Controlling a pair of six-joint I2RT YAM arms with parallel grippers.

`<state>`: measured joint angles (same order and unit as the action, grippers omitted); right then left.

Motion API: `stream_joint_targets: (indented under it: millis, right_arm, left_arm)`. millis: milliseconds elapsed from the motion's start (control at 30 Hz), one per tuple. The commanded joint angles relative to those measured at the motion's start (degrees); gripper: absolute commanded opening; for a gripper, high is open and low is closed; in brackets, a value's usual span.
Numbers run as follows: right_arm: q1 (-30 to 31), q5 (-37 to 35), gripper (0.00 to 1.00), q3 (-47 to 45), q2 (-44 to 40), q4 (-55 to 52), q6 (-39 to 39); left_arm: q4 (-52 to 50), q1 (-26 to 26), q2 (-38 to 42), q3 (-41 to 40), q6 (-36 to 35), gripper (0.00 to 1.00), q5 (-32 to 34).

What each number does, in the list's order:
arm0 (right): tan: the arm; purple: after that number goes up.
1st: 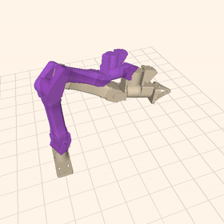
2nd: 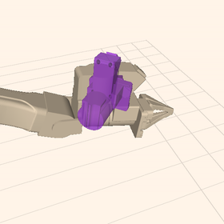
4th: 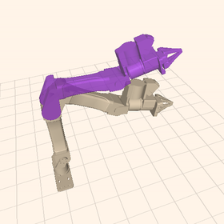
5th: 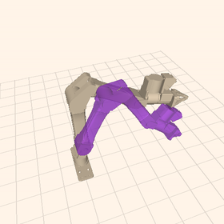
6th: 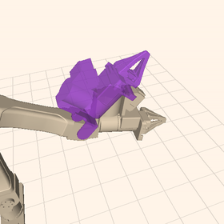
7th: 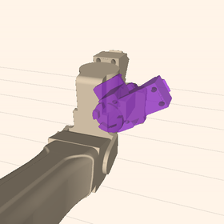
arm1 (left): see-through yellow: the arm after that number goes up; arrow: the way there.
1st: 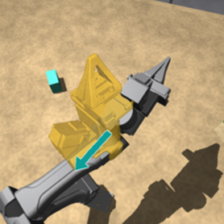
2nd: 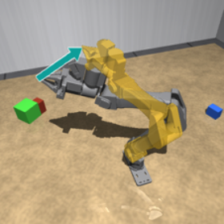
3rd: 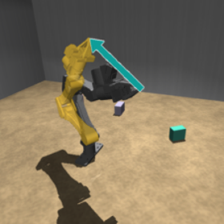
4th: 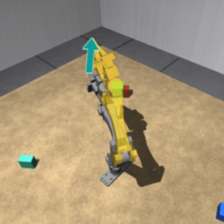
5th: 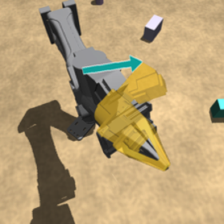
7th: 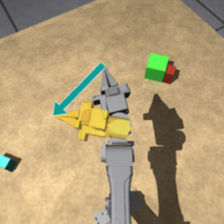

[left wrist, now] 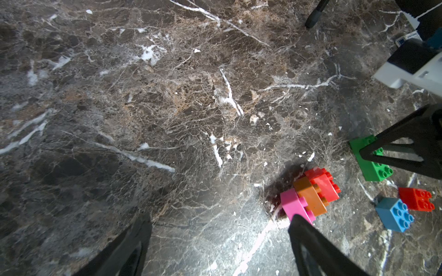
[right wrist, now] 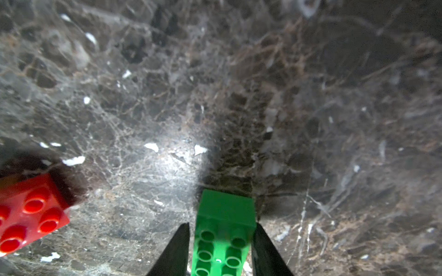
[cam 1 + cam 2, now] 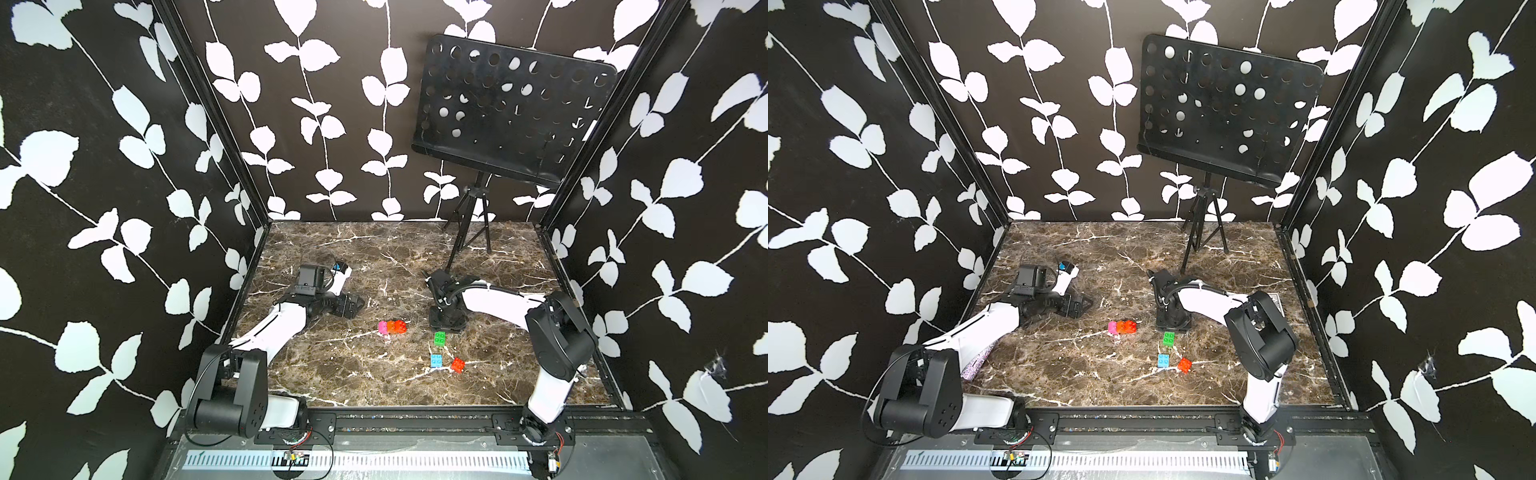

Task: Assemble the letter y with lego
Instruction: Pick up the lego brick from the center of the board.

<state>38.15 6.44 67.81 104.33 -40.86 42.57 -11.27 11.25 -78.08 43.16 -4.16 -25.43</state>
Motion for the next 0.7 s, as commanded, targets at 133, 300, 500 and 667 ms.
stream_joint_targets:
  millis: [133,300,500,667]
  right_arm:
    - [1.22,-3.92,0.37,2.65,1.28,-7.20,-4.22]
    - [1.30,-4.15,0.33,3.54,1.77,-8.01,-9.05]
    - [1.92,-7.31,0.31,9.35,-0.88,-8.01,-32.36]
    - [1.87,-6.91,0.28,8.40,-3.90,-6.38,-60.61]
  left_arm:
    - [-0.81,0.19,1.49,0.51,-1.15,0.92,0.55]
    - [-1.29,0.20,1.78,0.70,-1.94,0.92,1.41]
    - [-1.64,-0.01,2.03,0.95,-2.61,0.93,1.88]
    - [-1.64,-0.70,2.38,0.94,-2.67,0.93,1.86]
